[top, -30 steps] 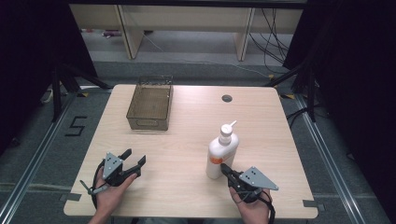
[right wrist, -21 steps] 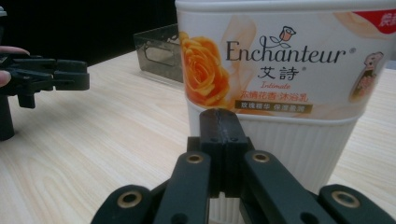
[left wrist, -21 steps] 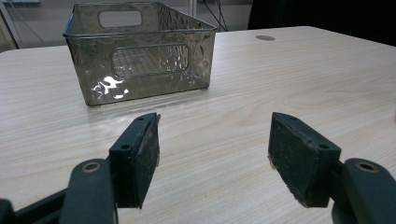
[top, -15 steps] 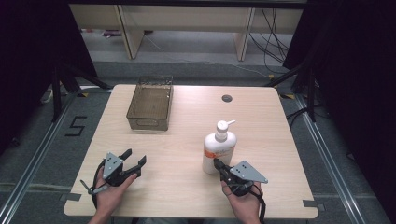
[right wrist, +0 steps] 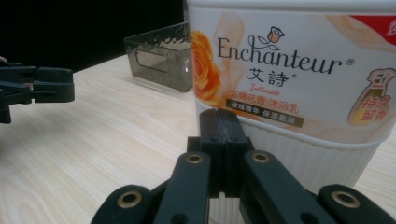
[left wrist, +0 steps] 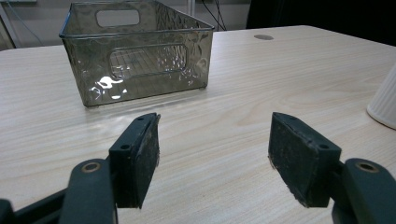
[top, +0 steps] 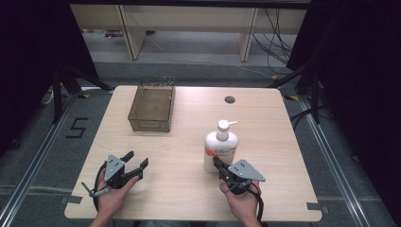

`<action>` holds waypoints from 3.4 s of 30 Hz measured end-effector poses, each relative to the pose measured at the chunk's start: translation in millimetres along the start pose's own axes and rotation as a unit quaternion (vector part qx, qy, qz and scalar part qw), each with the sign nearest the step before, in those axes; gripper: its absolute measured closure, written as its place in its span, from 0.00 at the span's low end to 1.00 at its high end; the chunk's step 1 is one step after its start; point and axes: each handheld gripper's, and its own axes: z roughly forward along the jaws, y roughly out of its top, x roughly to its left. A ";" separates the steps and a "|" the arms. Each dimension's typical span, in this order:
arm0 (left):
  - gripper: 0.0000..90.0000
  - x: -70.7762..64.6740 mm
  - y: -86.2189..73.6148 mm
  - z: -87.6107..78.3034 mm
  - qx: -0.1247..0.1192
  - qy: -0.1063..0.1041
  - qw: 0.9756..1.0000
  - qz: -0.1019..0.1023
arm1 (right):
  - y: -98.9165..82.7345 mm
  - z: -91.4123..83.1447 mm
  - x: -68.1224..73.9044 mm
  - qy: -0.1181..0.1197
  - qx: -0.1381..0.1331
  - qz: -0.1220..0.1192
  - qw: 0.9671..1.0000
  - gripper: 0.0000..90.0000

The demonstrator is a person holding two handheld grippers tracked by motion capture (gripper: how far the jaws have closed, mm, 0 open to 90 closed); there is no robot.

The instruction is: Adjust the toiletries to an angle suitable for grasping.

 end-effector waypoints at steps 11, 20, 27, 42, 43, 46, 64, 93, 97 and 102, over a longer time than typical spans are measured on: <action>0.37 -0.4 0.0 0.1 0.000 0.000 1.000 0.001 | 0.0 0.4 -2.0 -0.004 0.005 -0.014 1.000 1.00; 0.37 -1.1 0.1 -0.1 0.001 0.003 1.000 0.004 | -6.1 -23.4 -3.8 -0.015 -0.002 -0.020 1.000 0.84; 0.37 -1.2 -0.1 0.4 -0.002 0.004 1.000 0.004 | -8.5 -38.2 -4.7 -0.035 -0.008 -0.002 0.999 0.73; 0.37 -1.5 0.1 -0.2 0.000 0.005 1.000 0.011 | -1.6 -48.7 -6.5 -0.083 -0.038 0.021 0.996 0.62; 0.37 -1.5 0.0 -0.2 0.000 0.004 1.000 0.011 | -0.6 -49.6 -7.5 -0.089 -0.037 0.013 0.995 0.62; 0.37 -2.0 -0.3 0.8 -0.005 0.001 1.000 0.009 | 2.3 -50.2 -7.1 -0.085 -0.049 0.012 0.995 0.63; 0.37 -2.5 0.1 0.3 -0.001 -0.001 1.000 0.009 | 15.5 -0.4 17.5 -0.059 -0.015 -0.015 0.998 1.00; 0.37 -3.0 0.1 0.4 -0.002 -0.004 1.000 0.008 | 20.5 27.6 20.1 -0.088 -0.014 -0.027 0.996 1.00; 0.37 -2.9 0.1 0.5 -0.002 -0.005 1.000 0.010 | 20.4 30.2 20.2 -0.081 -0.020 -0.021 0.996 1.00; 0.36 -3.2 -0.3 1.3 -0.007 -0.007 1.000 0.011 | 19.6 31.8 19.8 -0.085 -0.018 -0.023 0.996 1.00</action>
